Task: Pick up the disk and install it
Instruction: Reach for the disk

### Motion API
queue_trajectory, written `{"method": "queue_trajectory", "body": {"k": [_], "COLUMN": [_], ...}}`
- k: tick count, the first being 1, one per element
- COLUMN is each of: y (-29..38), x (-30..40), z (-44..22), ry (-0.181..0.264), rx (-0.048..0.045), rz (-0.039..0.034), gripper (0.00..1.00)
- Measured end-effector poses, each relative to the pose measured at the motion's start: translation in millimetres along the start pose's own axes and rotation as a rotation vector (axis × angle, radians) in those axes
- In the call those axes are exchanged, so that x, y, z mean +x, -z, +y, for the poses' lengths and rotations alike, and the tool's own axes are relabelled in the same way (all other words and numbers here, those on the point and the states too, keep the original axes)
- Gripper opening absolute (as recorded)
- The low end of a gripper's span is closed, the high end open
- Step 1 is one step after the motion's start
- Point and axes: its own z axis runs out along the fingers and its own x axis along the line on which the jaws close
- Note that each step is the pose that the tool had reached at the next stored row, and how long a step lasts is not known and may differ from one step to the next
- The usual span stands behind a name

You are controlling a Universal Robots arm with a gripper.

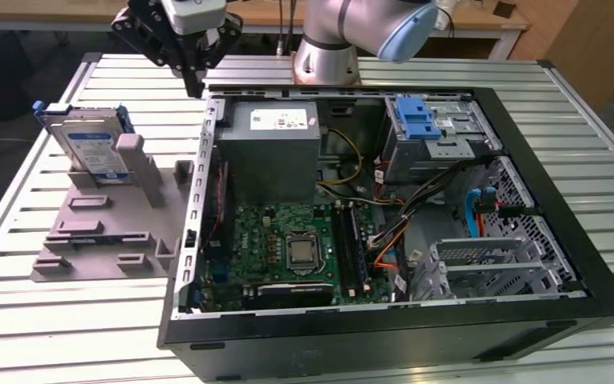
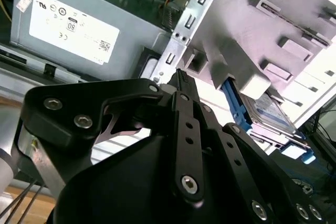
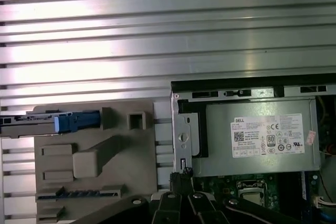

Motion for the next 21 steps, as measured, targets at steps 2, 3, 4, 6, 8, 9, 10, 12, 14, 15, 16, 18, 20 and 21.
{"method": "queue_trajectory", "body": {"k": [2,3,4,6,8,9,10,12,14,15,16,18,20,21], "y": [0.0,0.0,-0.1,-0.1,-0.1,-0.2,-0.2,-0.3,-0.3,-0.3,-0.3,-0.6,-1.0,-1.3], "x": [2.5,3.7,4.6,5.5,6.9,8.0,9.0,10.9,13.0,13.6,14.3,16.5,21.1,23.6], "z": [0.3,0.4,0.6,0.6,0.5,0.4,0.3,0.3,0.3,0.4,0.4,0.3,1.0,1.8], "ry": [0.0,0.0,0.0,0.0,0.0,0.0,0.0,0.0,0.0,0.0,0.0,0.0,0.0,0.0], "rx": [0.0,0.0,0.0,0.0,0.0,0.0,0.0,0.0,-0.0001,-0.0001,0.0,0.0,0.0,-0.0002], "rz": [-0.0001,0.0,0.0,0.0,0.0001,0.0,0.0001,0.0,0.0,0.0,0.0,0.0,0.0,-0.0001], "gripper": [0.11,0.11,0.11,0.11,0.11,0.11,0.11,0.11,0.11,0.11,0.11,0.11,0.11,0.11]}}
